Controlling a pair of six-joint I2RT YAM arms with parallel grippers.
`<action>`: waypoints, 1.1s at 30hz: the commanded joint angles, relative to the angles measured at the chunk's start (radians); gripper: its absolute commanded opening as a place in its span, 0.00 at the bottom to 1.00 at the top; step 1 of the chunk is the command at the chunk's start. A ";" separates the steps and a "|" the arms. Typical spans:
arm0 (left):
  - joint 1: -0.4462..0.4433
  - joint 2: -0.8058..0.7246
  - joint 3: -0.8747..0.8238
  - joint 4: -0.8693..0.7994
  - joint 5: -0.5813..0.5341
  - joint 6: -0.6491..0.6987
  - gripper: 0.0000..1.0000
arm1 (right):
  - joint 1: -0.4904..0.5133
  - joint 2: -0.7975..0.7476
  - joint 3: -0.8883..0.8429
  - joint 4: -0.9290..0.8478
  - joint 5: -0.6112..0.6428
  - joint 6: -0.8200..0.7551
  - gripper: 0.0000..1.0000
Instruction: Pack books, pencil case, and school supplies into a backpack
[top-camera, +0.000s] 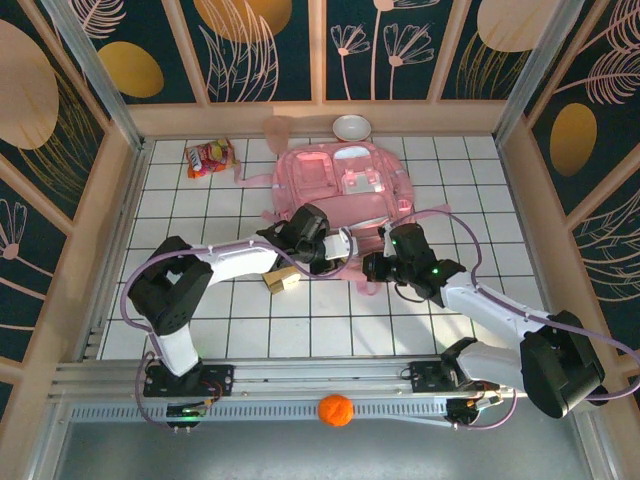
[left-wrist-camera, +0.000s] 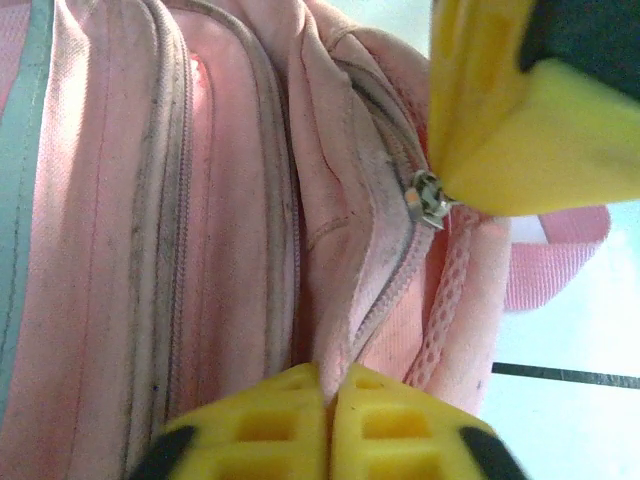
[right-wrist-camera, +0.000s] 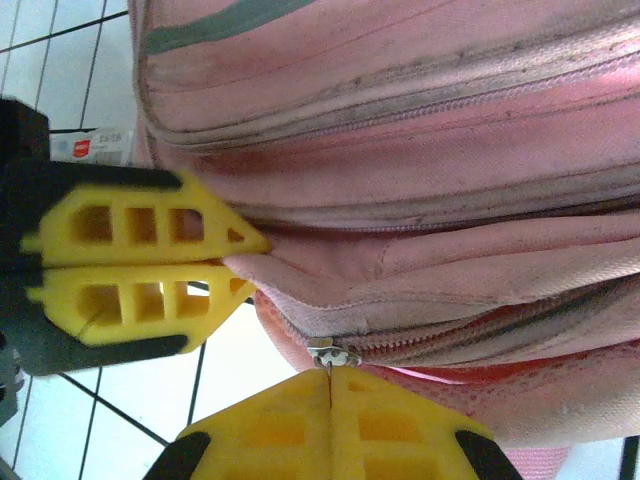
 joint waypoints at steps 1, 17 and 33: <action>0.009 -0.025 -0.030 0.045 0.052 0.000 0.00 | 0.005 0.014 0.012 -0.033 0.060 -0.016 0.00; 0.009 -0.108 -0.062 0.116 0.137 -0.086 0.00 | 0.064 0.192 0.041 0.034 0.181 -0.011 0.17; 0.083 -0.157 -0.143 0.072 -0.011 -0.040 0.00 | 0.018 0.050 0.016 -0.106 0.226 -0.045 0.00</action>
